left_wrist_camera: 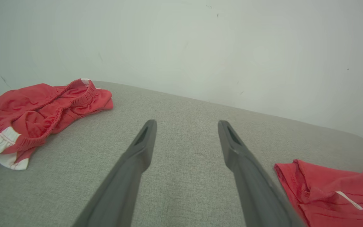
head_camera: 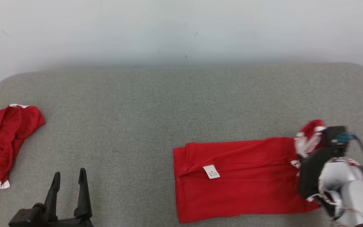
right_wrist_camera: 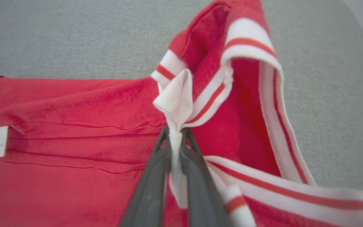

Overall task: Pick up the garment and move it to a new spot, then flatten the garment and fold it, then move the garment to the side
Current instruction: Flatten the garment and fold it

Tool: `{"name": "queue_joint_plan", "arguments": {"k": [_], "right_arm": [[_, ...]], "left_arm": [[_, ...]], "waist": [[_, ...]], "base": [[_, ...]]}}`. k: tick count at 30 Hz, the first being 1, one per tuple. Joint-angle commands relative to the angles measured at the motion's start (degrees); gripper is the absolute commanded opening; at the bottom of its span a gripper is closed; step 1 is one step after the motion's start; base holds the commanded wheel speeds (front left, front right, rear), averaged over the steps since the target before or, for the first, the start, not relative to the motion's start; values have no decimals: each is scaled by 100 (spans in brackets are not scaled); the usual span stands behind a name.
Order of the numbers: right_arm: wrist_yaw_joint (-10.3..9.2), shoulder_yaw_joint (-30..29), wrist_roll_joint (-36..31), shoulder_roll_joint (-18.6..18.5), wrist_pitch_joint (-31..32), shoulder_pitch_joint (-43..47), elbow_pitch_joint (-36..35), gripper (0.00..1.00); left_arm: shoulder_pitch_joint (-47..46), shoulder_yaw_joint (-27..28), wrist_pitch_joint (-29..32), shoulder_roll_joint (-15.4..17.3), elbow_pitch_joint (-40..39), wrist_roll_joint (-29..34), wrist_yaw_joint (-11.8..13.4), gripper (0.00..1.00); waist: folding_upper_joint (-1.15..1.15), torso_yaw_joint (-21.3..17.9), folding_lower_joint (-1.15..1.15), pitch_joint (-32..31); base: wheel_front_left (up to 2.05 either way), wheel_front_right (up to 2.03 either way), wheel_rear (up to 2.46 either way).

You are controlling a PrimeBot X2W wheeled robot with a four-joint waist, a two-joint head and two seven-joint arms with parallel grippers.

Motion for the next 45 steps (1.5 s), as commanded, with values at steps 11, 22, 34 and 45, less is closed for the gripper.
{"name": "queue_joint_plan", "arguments": {"k": [11,22,34,45], "right_arm": [[-14,1604,600,349,230,-343,157,0],[-14,2433,930,773,2,-1080,1302,0],[-14,3352,2162,801,-634,-1614,1826,100],[-14,2580,2308,544,-1674,-1737,1556,100]], "left_arm": [[147,-137,-10,2,10,-86,22,100],[5,-431,-10,1,81,-97,90,100],[-185,-569,-10,2,204,-157,137,100],[-32,-281,-10,1,186,-103,38,100]], "waist": [[-1,146,0,-97],[-1,481,0,-18],[-1,604,0,80],[-1,260,0,-122]], "base": [[0,0,0],[0,0,0],[0,0,0],[0,0,0]]}}
